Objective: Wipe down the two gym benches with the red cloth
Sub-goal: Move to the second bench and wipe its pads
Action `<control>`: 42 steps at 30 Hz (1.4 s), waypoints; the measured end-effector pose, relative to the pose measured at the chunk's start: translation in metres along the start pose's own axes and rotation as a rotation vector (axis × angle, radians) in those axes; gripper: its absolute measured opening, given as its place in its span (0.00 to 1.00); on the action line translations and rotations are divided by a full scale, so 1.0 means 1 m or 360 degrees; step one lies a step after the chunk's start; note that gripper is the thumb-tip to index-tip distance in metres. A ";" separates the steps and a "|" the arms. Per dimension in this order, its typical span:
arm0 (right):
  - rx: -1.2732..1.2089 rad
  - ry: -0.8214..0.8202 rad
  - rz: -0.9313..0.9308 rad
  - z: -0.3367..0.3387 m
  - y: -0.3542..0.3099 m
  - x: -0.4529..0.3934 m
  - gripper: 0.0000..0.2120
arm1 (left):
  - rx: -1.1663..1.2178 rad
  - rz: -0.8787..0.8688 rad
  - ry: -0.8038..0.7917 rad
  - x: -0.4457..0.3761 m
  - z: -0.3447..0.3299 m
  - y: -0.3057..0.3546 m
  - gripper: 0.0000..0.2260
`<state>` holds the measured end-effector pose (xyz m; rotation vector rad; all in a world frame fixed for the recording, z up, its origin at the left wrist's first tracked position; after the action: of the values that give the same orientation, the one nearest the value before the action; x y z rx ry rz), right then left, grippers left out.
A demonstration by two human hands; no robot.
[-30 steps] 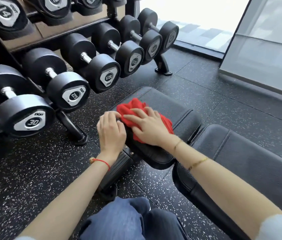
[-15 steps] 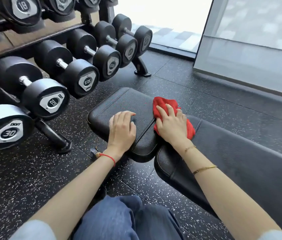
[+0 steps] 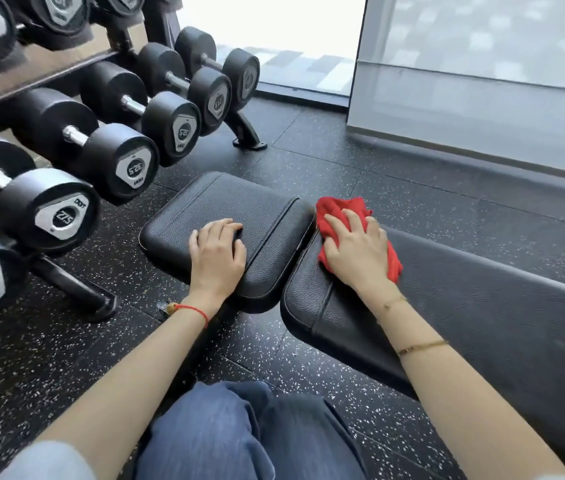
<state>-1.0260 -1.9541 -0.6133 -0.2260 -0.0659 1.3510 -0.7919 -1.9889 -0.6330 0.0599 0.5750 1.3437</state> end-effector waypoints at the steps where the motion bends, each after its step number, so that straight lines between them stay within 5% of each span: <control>1: -0.0016 0.0004 -0.0043 0.001 -0.005 -0.003 0.23 | 0.0022 0.0006 -0.0007 0.002 0.001 0.003 0.13; 9: -0.0134 -0.0015 0.0336 0.003 -0.001 0.094 0.25 | 0.0148 -0.0290 -0.0139 0.020 -0.008 0.065 0.14; 18: -0.0014 0.0167 -0.0441 0.017 0.089 0.058 0.23 | 0.0086 -0.0579 -0.0261 0.041 -0.021 0.089 0.17; 28: -0.0038 0.0108 0.0140 0.009 0.044 0.121 0.24 | 0.0089 -0.0584 -0.0204 0.042 -0.030 0.087 0.19; 36: -0.0029 0.0241 -0.0475 0.025 0.116 0.112 0.22 | 0.0139 -0.0576 -0.0268 0.044 -0.026 0.087 0.19; 42: -0.0050 0.0174 -0.0363 0.014 0.071 0.089 0.23 | 0.0133 -0.0584 -0.0266 0.043 -0.028 0.085 0.19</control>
<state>-1.0764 -1.8515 -0.6215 -0.3091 -0.0204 1.1098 -0.8756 -1.9357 -0.6414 0.1277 0.4737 0.9482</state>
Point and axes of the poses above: each hand's wrist, its own x-axis away from the middle knuckle, its own z-axis out of the back of the hand, y = z × x, the point moved 1 cm from there along -x, towards the middle knuckle, and after that the axes turned 3 degrees about -x, right-handed, at the moved point
